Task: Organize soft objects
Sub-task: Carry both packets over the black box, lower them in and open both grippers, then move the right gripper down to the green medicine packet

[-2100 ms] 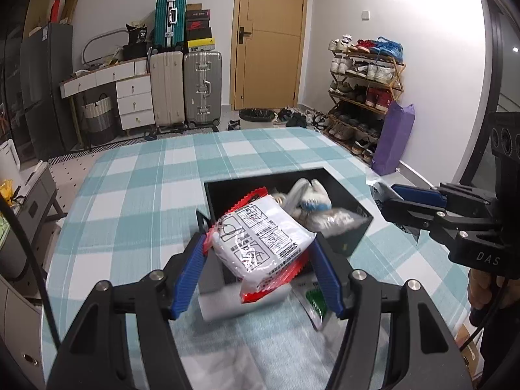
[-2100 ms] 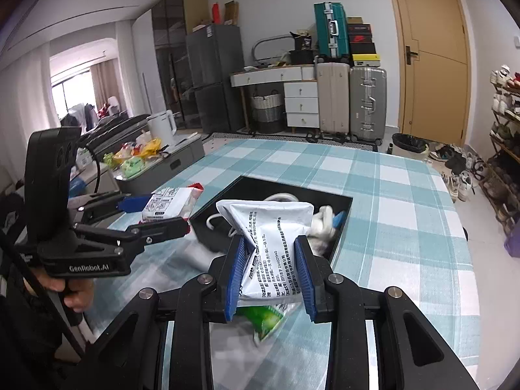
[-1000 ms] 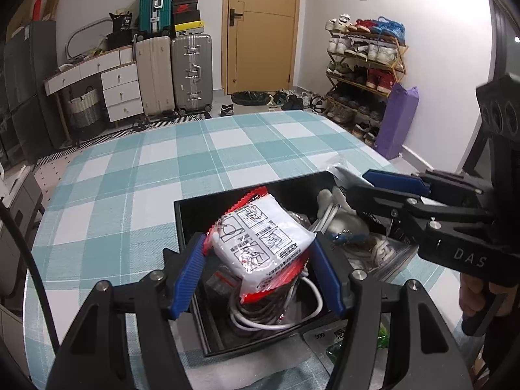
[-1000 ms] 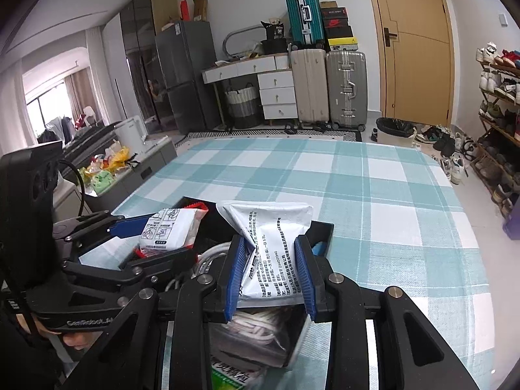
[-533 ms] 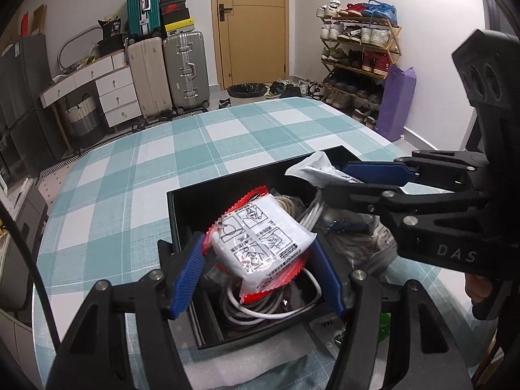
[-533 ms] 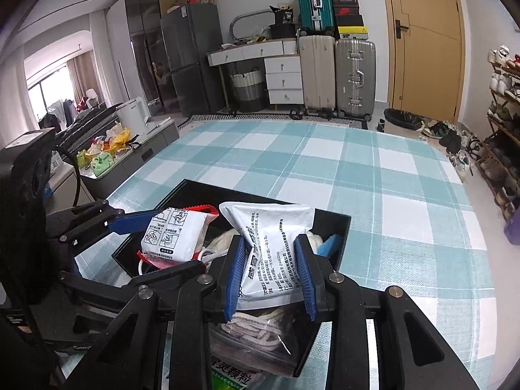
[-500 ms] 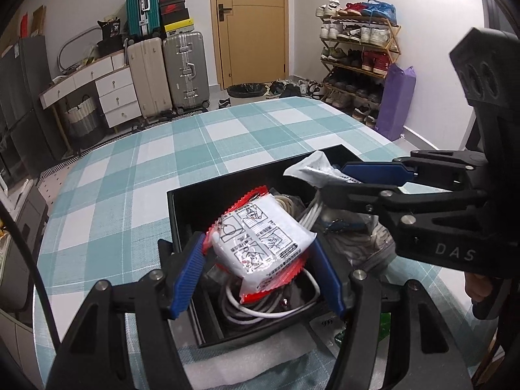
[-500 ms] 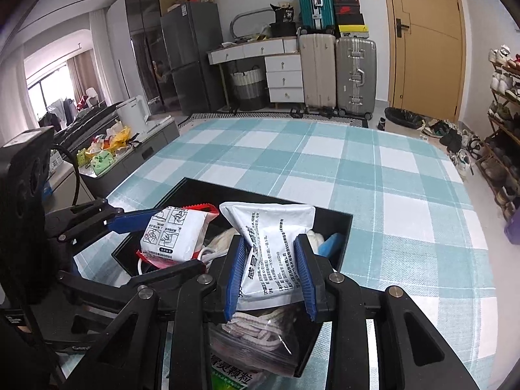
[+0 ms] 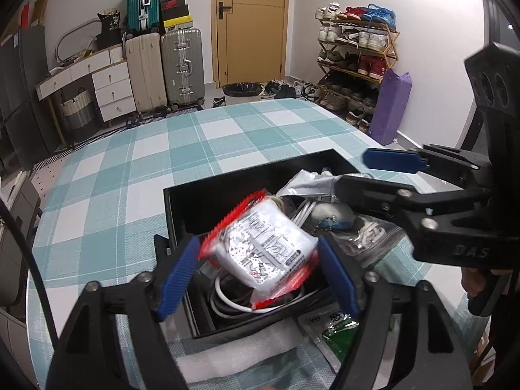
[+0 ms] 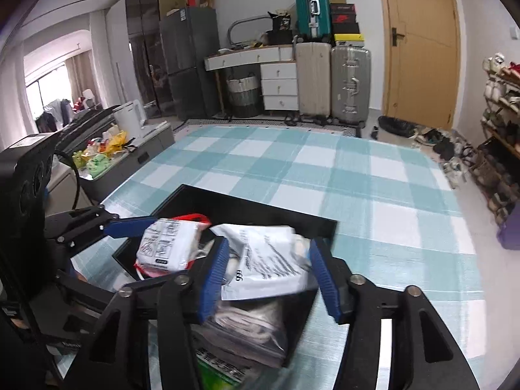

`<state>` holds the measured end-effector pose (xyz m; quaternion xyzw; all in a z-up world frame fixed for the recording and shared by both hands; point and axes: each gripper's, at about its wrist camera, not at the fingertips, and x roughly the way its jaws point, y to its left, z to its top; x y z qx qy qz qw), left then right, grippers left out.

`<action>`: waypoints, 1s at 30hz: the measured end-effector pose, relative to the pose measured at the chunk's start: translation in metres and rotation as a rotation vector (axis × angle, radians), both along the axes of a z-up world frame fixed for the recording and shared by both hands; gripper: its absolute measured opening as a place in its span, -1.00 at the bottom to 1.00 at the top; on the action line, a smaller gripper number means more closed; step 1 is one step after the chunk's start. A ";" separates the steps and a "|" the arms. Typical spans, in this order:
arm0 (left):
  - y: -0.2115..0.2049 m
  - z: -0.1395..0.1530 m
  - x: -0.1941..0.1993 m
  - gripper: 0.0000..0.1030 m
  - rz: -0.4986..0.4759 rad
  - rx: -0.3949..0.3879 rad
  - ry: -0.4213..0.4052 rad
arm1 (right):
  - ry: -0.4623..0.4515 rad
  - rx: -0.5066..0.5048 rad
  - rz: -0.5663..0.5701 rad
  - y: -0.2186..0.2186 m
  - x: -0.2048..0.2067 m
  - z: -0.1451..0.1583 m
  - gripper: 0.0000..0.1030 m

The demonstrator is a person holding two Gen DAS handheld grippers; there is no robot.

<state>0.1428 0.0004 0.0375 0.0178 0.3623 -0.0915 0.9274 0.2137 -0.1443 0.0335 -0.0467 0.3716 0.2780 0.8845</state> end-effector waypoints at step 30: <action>0.034 -0.003 -0.076 1.00 0.155 -0.038 -0.054 | 0.003 0.017 0.000 -0.013 -0.078 -0.001 0.99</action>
